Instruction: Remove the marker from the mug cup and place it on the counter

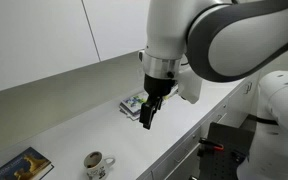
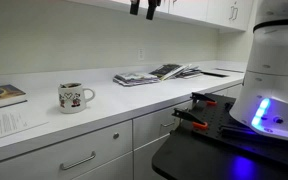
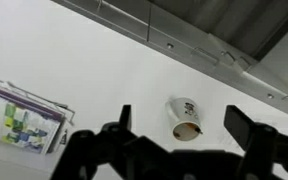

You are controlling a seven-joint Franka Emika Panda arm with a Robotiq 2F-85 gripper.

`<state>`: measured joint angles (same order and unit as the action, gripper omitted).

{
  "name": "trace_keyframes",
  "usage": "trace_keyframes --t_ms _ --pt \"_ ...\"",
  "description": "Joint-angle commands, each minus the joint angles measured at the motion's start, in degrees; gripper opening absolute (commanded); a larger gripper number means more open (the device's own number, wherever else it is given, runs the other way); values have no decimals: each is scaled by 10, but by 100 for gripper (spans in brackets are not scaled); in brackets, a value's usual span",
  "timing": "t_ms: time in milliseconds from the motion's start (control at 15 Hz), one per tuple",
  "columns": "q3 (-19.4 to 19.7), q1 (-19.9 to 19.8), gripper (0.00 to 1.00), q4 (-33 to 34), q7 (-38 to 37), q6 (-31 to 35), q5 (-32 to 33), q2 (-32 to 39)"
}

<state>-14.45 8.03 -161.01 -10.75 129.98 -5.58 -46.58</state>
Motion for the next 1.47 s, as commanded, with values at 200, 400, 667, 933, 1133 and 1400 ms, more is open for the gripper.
trace_keyframes --t_ms 200,400,667,933,1133,1400 --pt "6 6 100 -7 -5 -1 6 6" --pt "6 6 100 -7 -5 -1 6 6" --pt "-35 -34 100 16 -123 24 0 50" --pt "-82 -89 100 46 -257 107 10 178" --pt "-111 -144 100 86 -361 162 40 288" --pt "-87 -157 100 166 -514 152 110 409"
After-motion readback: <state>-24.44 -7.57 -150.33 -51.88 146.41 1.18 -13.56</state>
